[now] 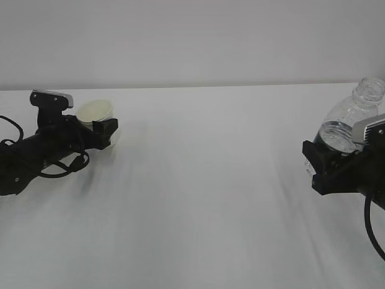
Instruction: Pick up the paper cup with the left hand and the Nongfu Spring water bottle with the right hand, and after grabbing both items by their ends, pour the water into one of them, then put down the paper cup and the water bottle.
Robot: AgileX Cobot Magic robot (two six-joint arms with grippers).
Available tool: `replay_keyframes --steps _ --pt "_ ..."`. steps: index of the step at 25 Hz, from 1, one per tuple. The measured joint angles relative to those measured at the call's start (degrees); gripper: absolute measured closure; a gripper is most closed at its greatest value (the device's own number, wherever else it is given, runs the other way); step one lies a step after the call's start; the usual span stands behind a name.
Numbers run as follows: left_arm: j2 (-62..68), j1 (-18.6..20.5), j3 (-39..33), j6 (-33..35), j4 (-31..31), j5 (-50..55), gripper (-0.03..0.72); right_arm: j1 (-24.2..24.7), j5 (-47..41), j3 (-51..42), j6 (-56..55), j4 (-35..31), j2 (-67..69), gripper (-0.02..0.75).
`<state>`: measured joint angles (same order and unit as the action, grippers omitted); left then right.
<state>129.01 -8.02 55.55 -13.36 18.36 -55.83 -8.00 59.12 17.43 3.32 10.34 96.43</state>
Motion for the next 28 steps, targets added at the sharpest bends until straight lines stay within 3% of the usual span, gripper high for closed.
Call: replay_keyframes --steps 7,16,28 --pt "-3.5 0.0 -2.8 -1.2 3.8 0.2 0.133 0.0 -0.1 0.0 0.0 0.1 0.0 0.253" --pt "-10.3 0.0 -7.4 -2.5 10.1 0.2 0.165 0.0 -0.2 0.0 0.0 0.1 0.0 0.253" --pt "-16.0 0.0 -8.6 -15.0 32.5 -0.2 0.166 0.0 -1.1 0.3 0.0 2.3 0.0 0.253"
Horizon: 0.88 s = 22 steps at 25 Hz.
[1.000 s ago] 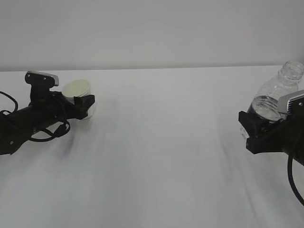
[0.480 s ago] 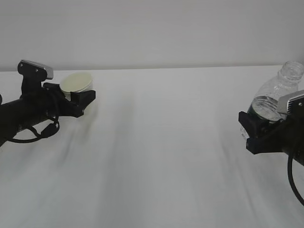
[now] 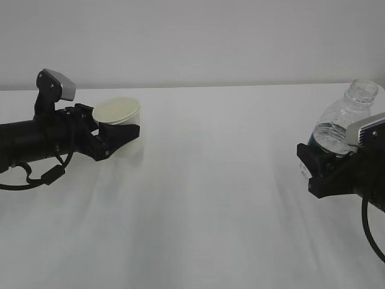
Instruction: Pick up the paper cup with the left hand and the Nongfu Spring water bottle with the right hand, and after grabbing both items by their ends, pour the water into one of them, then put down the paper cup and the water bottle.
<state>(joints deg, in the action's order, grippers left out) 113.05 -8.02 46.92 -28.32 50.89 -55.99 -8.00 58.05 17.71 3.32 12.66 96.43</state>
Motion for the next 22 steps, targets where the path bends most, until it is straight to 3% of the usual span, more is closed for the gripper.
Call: replay_keyframes --steps 6,11,22 --pt "-0.1 -0.1 0.0 -4.8 9.6 -3.7 0.167 0.0 -1.1 0.9 0.0 2.2 0.0 0.253" --pt "-0.1 -0.7 0.0 -5.7 13.6 -8.1 0.175 0.0 -3.8 1.7 0.0 3.8 0.0 0.254" --pt "-0.1 -9.9 0.0 -6.0 15.3 -8.7 0.188 0.0 -4.2 2.1 0.0 5.5 0.0 0.253"
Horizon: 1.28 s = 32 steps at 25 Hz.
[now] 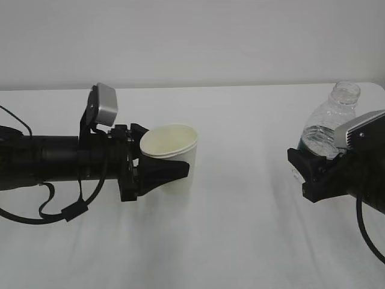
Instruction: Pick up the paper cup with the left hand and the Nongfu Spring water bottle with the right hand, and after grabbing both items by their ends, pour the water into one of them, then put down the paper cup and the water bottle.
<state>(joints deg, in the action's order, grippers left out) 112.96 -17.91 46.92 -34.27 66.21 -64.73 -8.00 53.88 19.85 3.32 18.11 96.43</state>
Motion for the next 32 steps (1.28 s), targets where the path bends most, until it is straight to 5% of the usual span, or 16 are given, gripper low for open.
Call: replay_keyframes --steps 9,32 --pt "0.0 -5.7 0.0 -0.1 0.0 0.2 0.190 0.0 -3.4 1.4 0.0 3.8 0.0 0.254" --pt "0.0 -8.5 0.0 -0.1 -0.2 1.6 0.194 -0.1 -15.0 15.3 0.0 19.3 0.0 0.254"
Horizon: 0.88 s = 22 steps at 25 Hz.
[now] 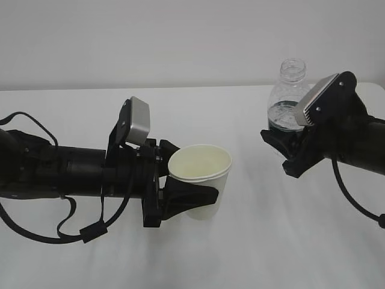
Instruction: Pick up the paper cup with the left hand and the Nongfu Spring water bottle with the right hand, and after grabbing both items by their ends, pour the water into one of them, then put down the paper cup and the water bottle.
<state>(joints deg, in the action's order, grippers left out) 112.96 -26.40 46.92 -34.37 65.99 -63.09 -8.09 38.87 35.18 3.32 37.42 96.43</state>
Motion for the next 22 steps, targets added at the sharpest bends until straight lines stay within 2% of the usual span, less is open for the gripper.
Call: replay_keyframes --steps 13,22 --pt "0.0 0.0 0.0 0.0 0.0 0.8 0.204 0.0 -1.2 2.4 0.8 5.5 0.6 0.254" --pt "0.0 -0.1 0.0 0.0 -0.1 0.9 0.208 0.0 0.1 4.6 6.9 8.9 4.3 0.254"
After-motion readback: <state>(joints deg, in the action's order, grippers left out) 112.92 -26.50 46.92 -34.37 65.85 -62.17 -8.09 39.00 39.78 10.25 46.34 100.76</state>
